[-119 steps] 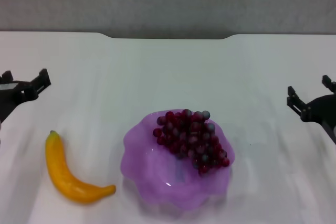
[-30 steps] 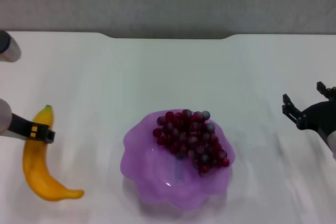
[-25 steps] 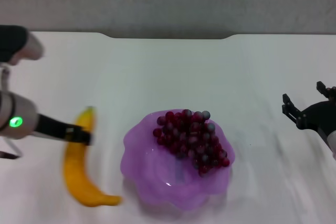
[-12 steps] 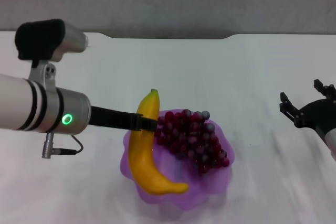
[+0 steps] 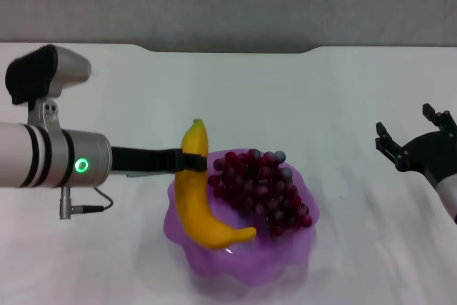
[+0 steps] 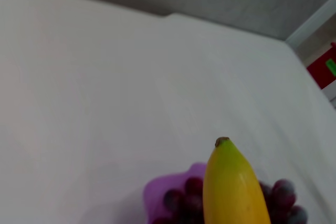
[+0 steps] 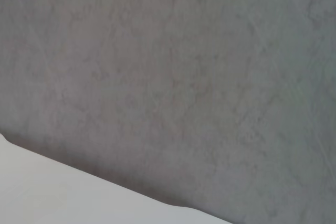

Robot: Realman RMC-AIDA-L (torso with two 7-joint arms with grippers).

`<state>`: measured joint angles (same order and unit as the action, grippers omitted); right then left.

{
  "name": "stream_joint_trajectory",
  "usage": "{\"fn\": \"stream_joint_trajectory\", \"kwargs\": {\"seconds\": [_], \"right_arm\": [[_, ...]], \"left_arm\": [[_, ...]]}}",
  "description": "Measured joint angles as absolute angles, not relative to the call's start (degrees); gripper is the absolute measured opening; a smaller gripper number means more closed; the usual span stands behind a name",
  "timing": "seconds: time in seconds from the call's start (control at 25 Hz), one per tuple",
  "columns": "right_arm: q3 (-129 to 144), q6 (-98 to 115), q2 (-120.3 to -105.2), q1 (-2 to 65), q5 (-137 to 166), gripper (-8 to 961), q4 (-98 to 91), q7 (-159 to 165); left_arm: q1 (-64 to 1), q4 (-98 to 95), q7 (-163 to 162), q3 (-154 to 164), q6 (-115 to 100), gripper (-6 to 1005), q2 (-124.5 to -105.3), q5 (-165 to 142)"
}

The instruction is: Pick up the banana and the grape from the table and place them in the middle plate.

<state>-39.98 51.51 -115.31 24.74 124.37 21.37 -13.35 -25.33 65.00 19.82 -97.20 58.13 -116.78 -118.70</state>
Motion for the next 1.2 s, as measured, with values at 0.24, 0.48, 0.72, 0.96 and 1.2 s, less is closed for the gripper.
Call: {"fn": "stream_joint_trajectory", "kwargs": {"seconds": [0.24,0.48,0.72,0.96,1.2], "right_arm": [[-40.0,51.5,-115.31,24.9,124.3,880,21.4,-13.4],[-40.1,51.5,-115.31,25.0,124.3,880,21.4,-13.4],[-40.0,51.3,-115.31,24.9,124.3,880,21.4,-13.4],[-40.0,51.1,-115.31,24.8,124.5,880,21.4,-13.1],[-39.9,51.0,-115.31,24.9,124.5,880,22.0,-12.7]], "left_arm": [[-26.0,60.8,21.1,-95.2,54.6,567,-117.15,-117.8],[-26.6,59.6,21.7,-89.3,50.5,601,-117.22,-114.6],[-25.2,62.1,22.8,-89.7,49.1,701,-117.08,-114.3],[-16.8,69.9,33.0,-97.4,45.2,858,-116.97,-111.8],[-11.5,62.0,65.2,-103.5,41.2,894,-117.21,-87.4]]}}
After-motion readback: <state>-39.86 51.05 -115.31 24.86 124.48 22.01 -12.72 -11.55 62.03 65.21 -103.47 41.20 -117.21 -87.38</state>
